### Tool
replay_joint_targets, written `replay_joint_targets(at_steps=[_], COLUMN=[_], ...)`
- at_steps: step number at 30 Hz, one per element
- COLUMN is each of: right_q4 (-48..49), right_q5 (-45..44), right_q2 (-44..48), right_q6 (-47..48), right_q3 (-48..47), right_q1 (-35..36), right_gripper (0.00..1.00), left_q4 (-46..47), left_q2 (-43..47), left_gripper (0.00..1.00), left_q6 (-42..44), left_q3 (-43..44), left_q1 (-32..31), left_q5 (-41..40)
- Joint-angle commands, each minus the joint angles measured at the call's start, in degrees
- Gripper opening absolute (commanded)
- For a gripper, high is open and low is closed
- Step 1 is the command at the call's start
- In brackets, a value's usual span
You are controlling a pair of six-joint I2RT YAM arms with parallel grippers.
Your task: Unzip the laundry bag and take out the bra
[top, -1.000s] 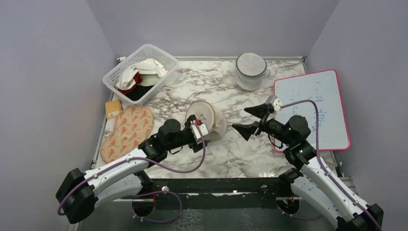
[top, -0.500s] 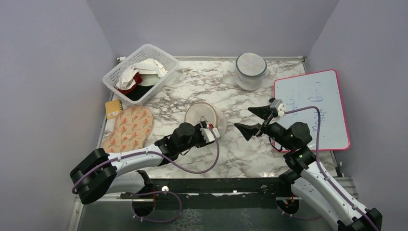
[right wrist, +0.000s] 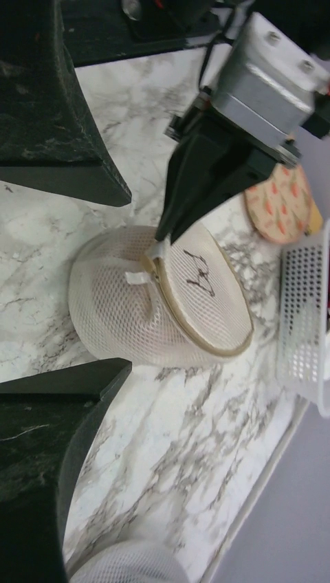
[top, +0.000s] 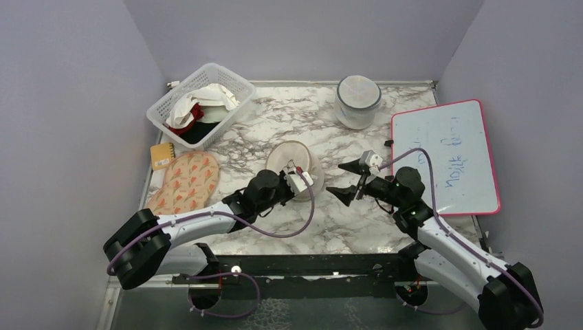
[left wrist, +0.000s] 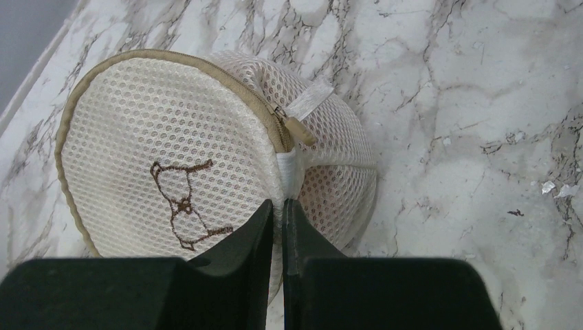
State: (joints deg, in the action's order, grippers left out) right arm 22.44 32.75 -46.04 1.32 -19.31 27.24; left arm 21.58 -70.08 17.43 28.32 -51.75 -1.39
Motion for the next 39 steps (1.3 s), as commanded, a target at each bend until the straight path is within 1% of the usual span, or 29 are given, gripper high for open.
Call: replay_joint_targets(at_steps=[1, 3, 5, 6, 9, 11, 14, 16, 17, 20, 24, 31, 39], right_q4=[6.7, 11.6, 15.8, 17.1, 20.7, 21.2, 26.1, 29.6, 31.0, 32.2, 35.6, 37.6, 38.2], right_q5=[7.9, 6.1, 5.6, 5.2, 1.1, -1.2, -6.8, -8.2, -8.8, -10.9, -12.6, -16.0, -15.4], right_q2=[-3.9, -5.8, -8.0, -9.2, -12.7, -15.0, -18.0, -19.6, -20.5, -23.6, -26.6, -28.9, -30.5], right_q6=[12.5, 15.6, 18.9, 20.7, 24.1, 26.6, 26.3, 25.6, 25.3, 25.7, 25.1, 24.2, 23.9], right_q3=[0.3, 2.3, 2.9, 2.8, 1.6, 0.2, 0.0, 0.4, 0.3, -1.3, -2.4, -3.1, -3.3], right_q1=[1.7, 2.9, 4.3, 5.3, 8.6, 10.3, 11.8, 12.4, 12.9, 14.5, 15.5, 15.7, 15.8], right_gripper=[0.76, 0.75, 0.68, 0.65, 0.64, 0.61, 0.53, 0.51, 0.48, 0.43, 0.42, 0.41, 0.42], left_q4=[-2.8, -6.5, -9.2, -9.8, -9.3, -9.2, -9.5, -10.0, -10.2, -10.1, -10.0, -10.2, -10.1], left_q2=[0.6, 0.3, -0.1, 0.0, 1.4, 2.7, 4.1, 4.7, 5.0, 5.6, 5.8, 5.5, 5.5], left_gripper=[0.0, 0.0, 0.0, 0.0, 0.0, 0.0, 0.0, 0.0, 0.0, 0.0, 0.0, 0.0, 0.0], left_q6=[-5.9, -9.7, -12.2, -12.8, -14.2, -14.4, -14.6, -14.7, -14.7, -14.8, -15.0, -15.1, -15.1], left_q3=[5.2, 8.0, 10.1, 10.5, 9.8, 9.3, 8.8, 8.8, 8.7, 8.5, 8.3, 8.5, 8.4], left_q1=[0.1, 0.1, 0.1, 0.1, 0.1, 0.1, 0.1, 0.1, 0.1, 0.1, 0.1, 0.1, 0.2], left_q5=[-4.3, -6.9, -7.1, -6.3, -4.0, -3.8, -5.2, -5.5, -5.5, -5.0, -4.5, -3.3, -3.0])
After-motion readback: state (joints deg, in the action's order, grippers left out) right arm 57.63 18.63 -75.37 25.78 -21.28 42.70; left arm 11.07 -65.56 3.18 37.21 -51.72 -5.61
